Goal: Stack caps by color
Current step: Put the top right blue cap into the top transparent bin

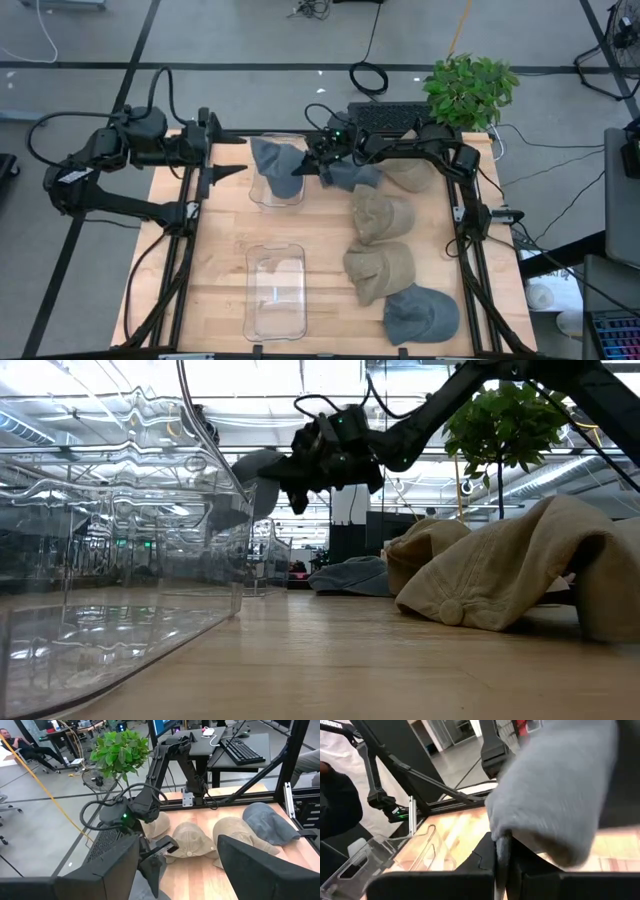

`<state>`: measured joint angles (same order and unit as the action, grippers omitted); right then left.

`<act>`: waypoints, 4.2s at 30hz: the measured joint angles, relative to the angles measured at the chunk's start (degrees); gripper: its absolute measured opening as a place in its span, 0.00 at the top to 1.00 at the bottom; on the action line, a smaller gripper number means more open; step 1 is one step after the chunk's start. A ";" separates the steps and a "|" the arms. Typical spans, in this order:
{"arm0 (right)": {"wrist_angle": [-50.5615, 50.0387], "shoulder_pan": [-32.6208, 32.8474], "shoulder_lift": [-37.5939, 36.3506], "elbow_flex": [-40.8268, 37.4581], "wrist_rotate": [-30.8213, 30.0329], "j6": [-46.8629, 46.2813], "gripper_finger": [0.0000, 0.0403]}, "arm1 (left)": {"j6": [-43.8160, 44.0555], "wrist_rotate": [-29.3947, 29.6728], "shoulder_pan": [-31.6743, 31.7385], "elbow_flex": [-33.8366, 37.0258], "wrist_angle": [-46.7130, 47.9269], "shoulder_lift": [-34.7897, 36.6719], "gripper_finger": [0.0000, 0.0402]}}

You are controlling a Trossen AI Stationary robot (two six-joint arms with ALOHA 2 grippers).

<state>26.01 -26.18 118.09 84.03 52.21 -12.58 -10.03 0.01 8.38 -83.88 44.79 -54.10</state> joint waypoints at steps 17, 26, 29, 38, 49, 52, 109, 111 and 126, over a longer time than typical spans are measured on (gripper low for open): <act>-9.15 3.59 -0.13 -0.01 -9.49 12.22 1.00 | 0.01 0.04 0.00 0.00 -0.06 -0.28 0.32; -13.91 3.91 -0.08 0.00 -13.45 14.26 0.99 | 0.01 0.04 -0.01 0.00 -0.07 -0.27 0.30; -14.32 4.39 -0.08 0.00 -17.57 13.90 0.96 | 0.01 0.04 0.00 0.00 -0.08 -0.27 0.30; -15.57 4.56 -0.08 0.00 -22.06 13.77 0.69 | 0.01 0.04 0.00 0.00 -0.08 -0.27 0.32; -22.83 4.77 -0.68 0.00 -26.98 14.16 0.48 | 0.01 0.04 0.00 0.00 -0.08 -0.27 0.32; -26.37 5.47 -1.66 0.00 -32.38 17.59 0.48 | 0.01 0.06 -0.02 0.00 -0.07 -0.28 0.32; -44.09 13.57 -49.21 -17.84 -48.76 22.01 1.00 | 1.75 0.07 0.00 0.00 -9.70 -0.25 0.32; -41.02 14.07 -55.93 -23.23 -50.68 19.95 1.00 | 2.51 0.07 0.00 0.00 -11.40 -0.27 0.32; -23.39 14.30 -85.51 -50.98 -52.92 17.75 1.00 | 12.38 1.71 -0.02 -0.02 -13.80 -3.17 0.32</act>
<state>2.62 -11.88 32.58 33.05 -0.72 5.17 2.35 1.72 8.36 -83.90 30.99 -57.27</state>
